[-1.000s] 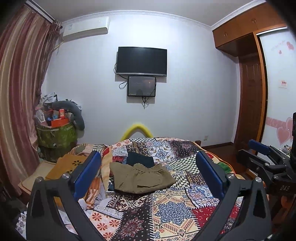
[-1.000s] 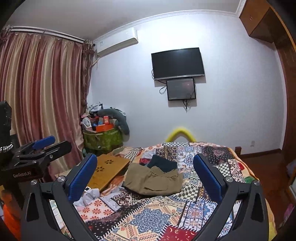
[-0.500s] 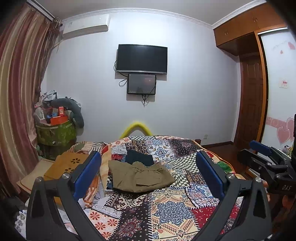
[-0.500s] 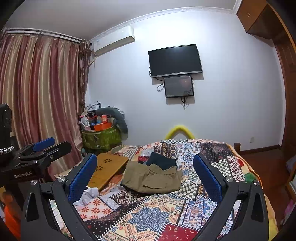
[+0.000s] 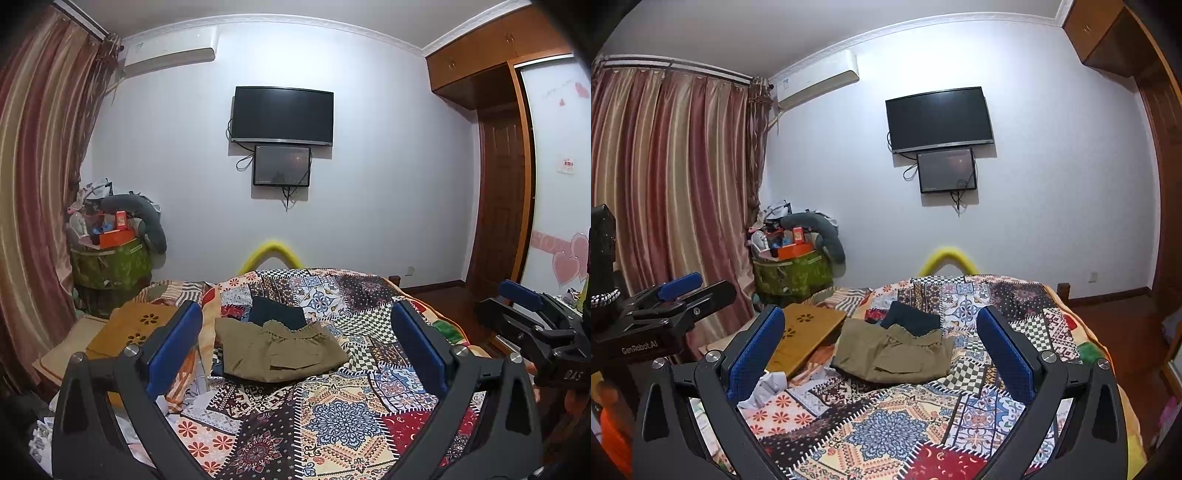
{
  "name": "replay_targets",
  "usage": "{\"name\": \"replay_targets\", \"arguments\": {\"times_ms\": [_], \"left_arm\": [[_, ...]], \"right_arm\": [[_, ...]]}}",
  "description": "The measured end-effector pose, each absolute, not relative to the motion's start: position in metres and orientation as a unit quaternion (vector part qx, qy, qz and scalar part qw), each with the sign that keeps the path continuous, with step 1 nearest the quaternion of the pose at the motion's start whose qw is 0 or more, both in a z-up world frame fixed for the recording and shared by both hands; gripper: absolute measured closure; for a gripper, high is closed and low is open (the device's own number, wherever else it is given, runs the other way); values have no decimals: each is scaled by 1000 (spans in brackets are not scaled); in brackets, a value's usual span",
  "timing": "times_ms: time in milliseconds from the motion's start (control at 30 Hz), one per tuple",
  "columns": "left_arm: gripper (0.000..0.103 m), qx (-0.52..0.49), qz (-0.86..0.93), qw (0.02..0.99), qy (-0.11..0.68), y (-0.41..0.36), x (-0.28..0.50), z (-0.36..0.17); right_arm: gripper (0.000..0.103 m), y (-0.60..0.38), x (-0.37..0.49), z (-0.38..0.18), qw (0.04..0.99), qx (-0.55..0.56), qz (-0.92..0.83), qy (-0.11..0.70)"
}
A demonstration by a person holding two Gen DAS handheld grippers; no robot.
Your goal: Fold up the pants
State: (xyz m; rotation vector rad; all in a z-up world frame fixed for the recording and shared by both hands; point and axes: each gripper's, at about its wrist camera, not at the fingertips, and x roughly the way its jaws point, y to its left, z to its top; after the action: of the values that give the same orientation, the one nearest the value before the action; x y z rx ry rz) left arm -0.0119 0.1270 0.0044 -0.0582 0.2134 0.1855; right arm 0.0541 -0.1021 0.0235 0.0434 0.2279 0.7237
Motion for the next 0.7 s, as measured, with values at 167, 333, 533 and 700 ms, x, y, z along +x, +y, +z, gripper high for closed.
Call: {"name": "replay_targets", "arguments": {"times_ms": [167, 333, 533, 700], "left_arm": [[0, -28, 91, 990, 107, 127, -10, 4], [0, -30, 90, 989, 109, 124, -10, 3], [0, -30, 86, 990, 112, 122, -9, 1], [0, -31, 83, 990, 113, 123, -10, 3]], "right_arm": [[0, -103, 53, 23, 929, 22, 351, 113], [0, -103, 54, 23, 930, 23, 349, 113], [0, -103, 55, 24, 930, 23, 348, 114], [0, -104, 55, 22, 931, 24, 346, 116]]}}
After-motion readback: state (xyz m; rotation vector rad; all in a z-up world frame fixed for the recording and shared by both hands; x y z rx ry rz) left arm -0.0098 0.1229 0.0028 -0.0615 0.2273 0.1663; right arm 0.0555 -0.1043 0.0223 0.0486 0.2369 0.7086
